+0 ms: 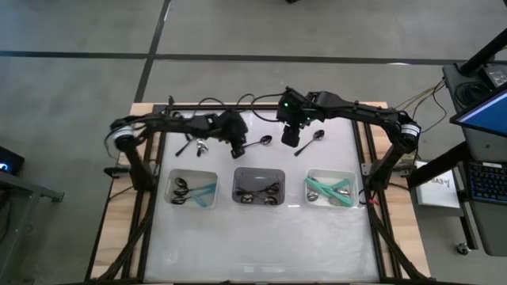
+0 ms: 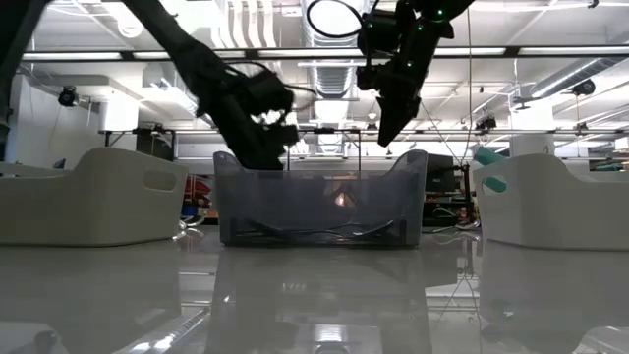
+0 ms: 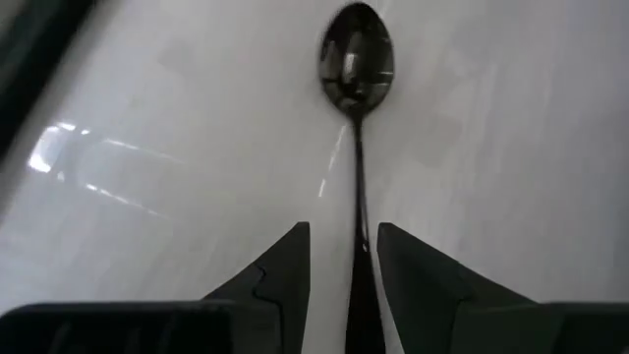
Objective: Sort silverware by color (type)
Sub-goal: Put the black spoon into the black bin
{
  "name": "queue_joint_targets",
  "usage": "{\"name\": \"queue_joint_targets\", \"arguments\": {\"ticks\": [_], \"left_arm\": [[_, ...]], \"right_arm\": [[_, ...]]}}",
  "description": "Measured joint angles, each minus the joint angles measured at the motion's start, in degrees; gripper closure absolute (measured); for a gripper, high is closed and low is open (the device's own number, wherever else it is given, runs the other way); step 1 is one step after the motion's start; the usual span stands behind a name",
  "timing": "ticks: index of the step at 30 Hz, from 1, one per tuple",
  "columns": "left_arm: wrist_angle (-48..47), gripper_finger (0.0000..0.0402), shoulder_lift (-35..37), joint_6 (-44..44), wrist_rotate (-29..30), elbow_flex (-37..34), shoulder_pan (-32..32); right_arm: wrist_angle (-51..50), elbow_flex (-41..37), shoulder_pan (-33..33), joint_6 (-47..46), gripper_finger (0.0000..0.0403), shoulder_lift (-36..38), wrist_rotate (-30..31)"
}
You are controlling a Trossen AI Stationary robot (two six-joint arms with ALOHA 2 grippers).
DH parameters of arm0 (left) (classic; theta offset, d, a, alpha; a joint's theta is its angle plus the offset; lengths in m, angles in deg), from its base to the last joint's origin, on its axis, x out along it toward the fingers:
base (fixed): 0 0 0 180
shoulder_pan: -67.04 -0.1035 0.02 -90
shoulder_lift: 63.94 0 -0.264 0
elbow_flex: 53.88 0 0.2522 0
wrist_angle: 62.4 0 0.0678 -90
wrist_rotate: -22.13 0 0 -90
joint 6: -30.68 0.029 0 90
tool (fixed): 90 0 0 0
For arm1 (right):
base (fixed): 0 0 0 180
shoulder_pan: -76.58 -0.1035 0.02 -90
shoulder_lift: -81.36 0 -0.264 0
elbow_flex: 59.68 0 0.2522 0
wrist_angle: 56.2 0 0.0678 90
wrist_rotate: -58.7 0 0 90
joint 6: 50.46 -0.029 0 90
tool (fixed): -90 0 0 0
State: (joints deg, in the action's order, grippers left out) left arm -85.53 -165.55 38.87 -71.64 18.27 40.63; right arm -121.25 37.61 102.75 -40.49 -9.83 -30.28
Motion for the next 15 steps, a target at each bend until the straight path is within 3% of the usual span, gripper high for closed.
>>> {"name": "queue_joint_targets", "arguments": {"ticks": [9,15], "left_arm": [[-8.1,0.0298,-12.61,3.44,-0.38,13.81,0.02],[-10.33,0.0298,-14.87,1.78,-0.65,16.33,0.04]], "right_arm": [[-0.67,-0.07,0.0,-0.07,0.0255,0.0,0.0],[-2.09,-0.07,0.0,-0.25,0.0255,0.0,0.0]]}}
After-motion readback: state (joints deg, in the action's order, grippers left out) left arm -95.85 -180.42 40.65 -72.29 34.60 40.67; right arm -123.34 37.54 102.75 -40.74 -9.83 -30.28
